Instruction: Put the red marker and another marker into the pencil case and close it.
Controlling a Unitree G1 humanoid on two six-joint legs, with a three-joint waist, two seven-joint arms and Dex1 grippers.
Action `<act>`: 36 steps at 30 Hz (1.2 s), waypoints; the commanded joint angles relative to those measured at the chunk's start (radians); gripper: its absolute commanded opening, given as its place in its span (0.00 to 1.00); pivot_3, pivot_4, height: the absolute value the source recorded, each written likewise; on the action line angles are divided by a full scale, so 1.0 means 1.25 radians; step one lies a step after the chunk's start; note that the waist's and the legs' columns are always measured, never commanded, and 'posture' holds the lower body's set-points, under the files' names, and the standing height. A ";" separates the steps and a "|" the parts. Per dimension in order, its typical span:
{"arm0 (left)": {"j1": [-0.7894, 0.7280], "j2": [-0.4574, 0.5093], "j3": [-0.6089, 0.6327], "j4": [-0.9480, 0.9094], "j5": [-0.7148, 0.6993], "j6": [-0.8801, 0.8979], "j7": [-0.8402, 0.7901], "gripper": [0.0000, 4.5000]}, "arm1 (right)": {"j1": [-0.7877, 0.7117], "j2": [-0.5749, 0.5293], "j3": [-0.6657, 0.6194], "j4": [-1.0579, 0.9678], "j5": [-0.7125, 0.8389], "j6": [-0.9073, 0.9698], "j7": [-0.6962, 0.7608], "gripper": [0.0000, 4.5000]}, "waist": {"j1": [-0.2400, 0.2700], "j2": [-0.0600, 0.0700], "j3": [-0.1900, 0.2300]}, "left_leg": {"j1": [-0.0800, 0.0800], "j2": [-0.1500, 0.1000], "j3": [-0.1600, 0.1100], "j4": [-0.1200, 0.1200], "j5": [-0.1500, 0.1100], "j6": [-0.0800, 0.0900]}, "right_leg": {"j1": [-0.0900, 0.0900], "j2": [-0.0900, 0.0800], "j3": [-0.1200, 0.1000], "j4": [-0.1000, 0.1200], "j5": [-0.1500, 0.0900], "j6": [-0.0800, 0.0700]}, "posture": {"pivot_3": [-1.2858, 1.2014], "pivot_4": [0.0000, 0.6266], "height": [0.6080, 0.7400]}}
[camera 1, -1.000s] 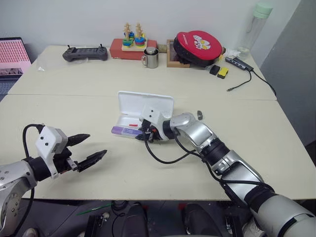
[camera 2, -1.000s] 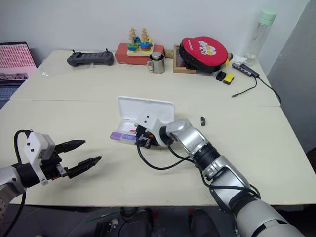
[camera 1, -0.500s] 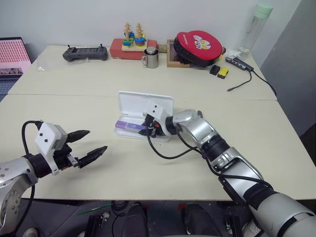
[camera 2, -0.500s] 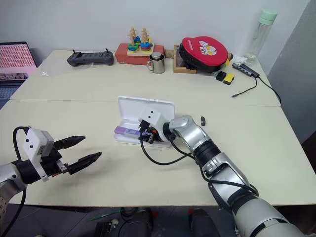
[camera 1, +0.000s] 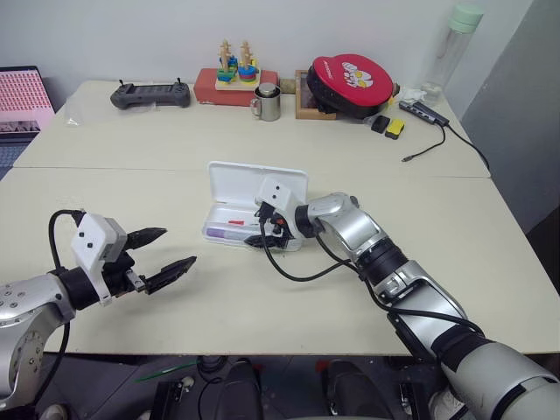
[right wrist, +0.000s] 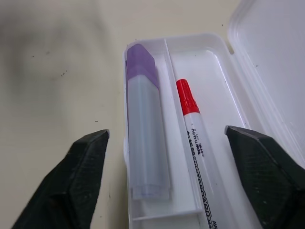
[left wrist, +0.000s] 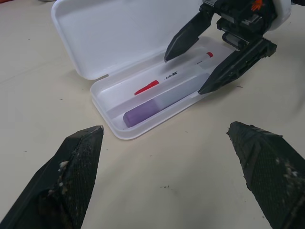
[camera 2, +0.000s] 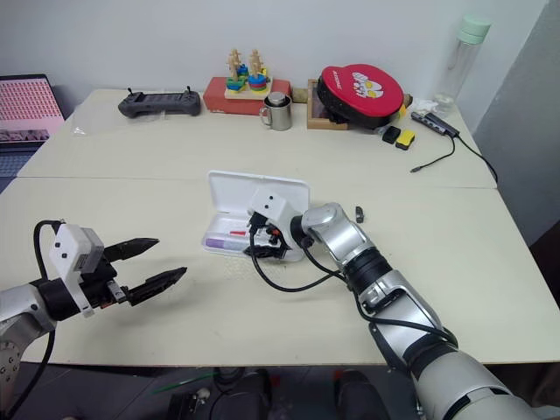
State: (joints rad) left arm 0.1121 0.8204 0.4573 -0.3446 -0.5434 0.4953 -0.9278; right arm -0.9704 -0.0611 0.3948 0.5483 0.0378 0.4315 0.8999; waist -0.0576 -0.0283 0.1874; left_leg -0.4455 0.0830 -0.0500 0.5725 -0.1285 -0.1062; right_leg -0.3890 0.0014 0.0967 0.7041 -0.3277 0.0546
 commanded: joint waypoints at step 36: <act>-0.499 -0.241 -0.376 0.251 0.056 -0.086 -0.045 1.00 | 0.290 -0.100 -0.342 -0.384 0.031 0.286 -0.574 0.51 | 0.001 0.000 0.000 | -0.004 -0.002 -0.001 0.001 0.000 0.000 | 0.001 -0.001 0.000 -0.004 0.003 0.004 | 0.52 0.24 1.00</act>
State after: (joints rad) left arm -0.4865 0.5220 -0.0150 -0.0247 -0.4766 0.4094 -0.9746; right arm -0.5835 -0.1864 -0.0123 0.0898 0.0663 0.8101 0.1900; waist -0.0559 -0.0286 0.1871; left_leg -0.4500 0.0804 -0.0515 0.5743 -0.1283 -0.1057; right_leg -0.3877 0.0006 0.0971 0.6992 -0.3242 0.0596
